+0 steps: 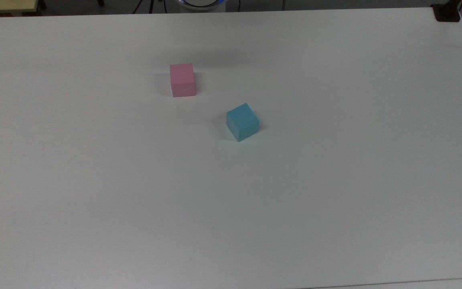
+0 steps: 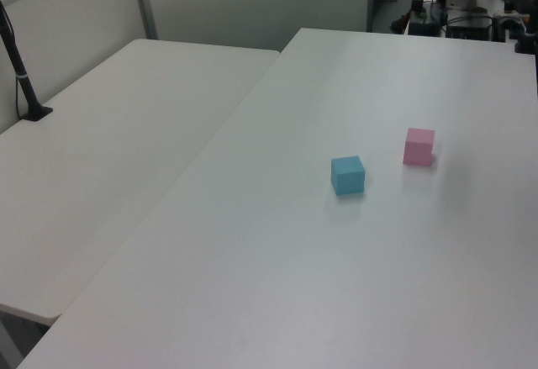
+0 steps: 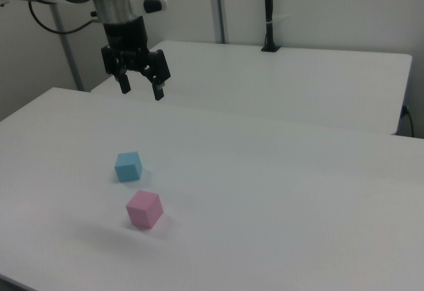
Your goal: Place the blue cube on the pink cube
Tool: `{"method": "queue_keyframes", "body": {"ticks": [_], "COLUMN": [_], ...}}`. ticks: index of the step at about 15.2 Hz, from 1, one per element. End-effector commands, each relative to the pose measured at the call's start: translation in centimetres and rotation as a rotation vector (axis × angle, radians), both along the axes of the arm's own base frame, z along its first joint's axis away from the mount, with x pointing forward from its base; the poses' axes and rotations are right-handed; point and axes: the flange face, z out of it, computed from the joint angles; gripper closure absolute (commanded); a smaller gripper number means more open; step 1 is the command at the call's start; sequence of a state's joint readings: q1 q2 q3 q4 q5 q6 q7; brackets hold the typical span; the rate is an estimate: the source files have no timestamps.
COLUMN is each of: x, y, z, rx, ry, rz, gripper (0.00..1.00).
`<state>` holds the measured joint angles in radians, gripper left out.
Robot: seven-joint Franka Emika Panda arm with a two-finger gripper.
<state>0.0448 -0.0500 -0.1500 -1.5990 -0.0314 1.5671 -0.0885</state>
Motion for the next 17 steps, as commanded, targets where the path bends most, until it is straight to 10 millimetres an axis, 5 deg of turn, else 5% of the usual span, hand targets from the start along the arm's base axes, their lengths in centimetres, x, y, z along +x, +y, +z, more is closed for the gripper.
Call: {"method": "queue_keyframes", "body": {"ticks": [1,12,17], "x": [-0.7,-0.5,1.7], "y": [-0.1,-0.1,1.9], "z": [0.4,0.1,-2.3], "rx": [0.026,0.039,0.018], "ry": [0.000,0.002,0.000], "rz": [-0.009,-0.005,0.063], "gripper": [0.00,0.00,0.00]}}
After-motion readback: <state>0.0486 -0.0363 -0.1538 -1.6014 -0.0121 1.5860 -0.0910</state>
